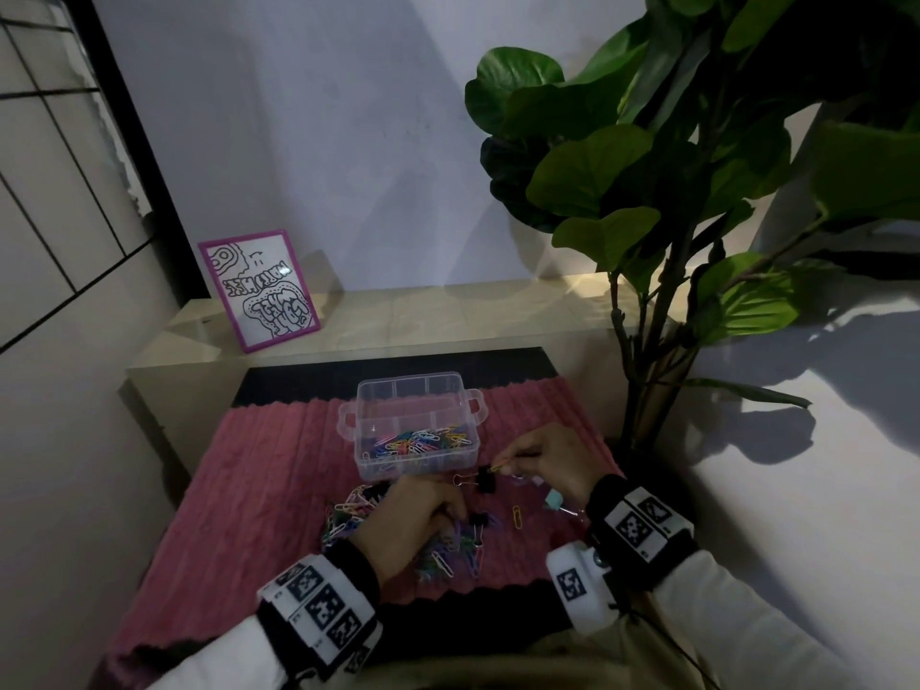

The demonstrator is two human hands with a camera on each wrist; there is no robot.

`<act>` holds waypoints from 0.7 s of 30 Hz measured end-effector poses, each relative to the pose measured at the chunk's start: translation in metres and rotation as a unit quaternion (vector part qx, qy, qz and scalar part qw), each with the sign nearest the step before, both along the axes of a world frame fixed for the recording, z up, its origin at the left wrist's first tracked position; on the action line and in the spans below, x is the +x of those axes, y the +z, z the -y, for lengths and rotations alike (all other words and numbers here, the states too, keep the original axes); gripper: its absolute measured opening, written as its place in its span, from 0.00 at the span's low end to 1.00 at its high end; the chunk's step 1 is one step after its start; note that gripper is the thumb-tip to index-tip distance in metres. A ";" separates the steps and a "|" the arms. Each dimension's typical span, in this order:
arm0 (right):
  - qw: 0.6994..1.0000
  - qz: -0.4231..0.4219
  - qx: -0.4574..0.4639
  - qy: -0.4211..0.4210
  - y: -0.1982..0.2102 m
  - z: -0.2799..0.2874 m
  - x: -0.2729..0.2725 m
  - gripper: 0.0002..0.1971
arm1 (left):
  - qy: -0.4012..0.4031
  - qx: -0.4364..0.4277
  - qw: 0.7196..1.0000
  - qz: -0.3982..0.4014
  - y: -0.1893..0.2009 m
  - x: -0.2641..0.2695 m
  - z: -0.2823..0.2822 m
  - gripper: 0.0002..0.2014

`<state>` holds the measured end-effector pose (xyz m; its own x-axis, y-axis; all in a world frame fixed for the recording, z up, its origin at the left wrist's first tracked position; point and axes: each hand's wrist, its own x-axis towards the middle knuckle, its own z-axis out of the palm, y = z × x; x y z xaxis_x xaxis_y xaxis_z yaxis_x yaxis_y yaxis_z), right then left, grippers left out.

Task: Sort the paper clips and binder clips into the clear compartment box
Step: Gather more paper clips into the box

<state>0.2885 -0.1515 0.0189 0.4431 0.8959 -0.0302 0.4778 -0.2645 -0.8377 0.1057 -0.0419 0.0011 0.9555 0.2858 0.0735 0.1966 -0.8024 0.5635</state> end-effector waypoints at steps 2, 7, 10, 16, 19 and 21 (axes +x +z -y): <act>1.000 -0.015 0.007 -0.010 0.002 -0.002 0.000 0.07 | 0.029 -0.046 0.998 0.028 0.009 0.001 -0.004 0.09; 0.998 -0.065 0.016 -0.016 0.004 -0.006 0.001 0.07 | 0.081 -0.120 0.987 0.072 0.031 0.002 -0.022 0.05; 0.996 -0.089 0.013 -0.011 0.003 -0.007 0.001 0.09 | 0.110 -0.154 0.979 0.078 0.040 -0.002 -0.035 0.05; 0.996 -0.085 0.002 0.004 0.002 -0.011 0.000 0.08 | 0.131 -0.139 0.979 0.068 0.062 0.002 -0.074 0.06; 0.997 -0.081 0.005 0.012 0.007 -0.021 -0.001 0.05 | 0.148 -0.133 0.979 0.041 0.063 0.011 -0.093 0.05; 0.996 -0.090 0.009 0.017 0.017 -0.030 -0.004 0.03 | 0.155 -0.112 0.982 0.010 0.059 0.012 -0.098 0.07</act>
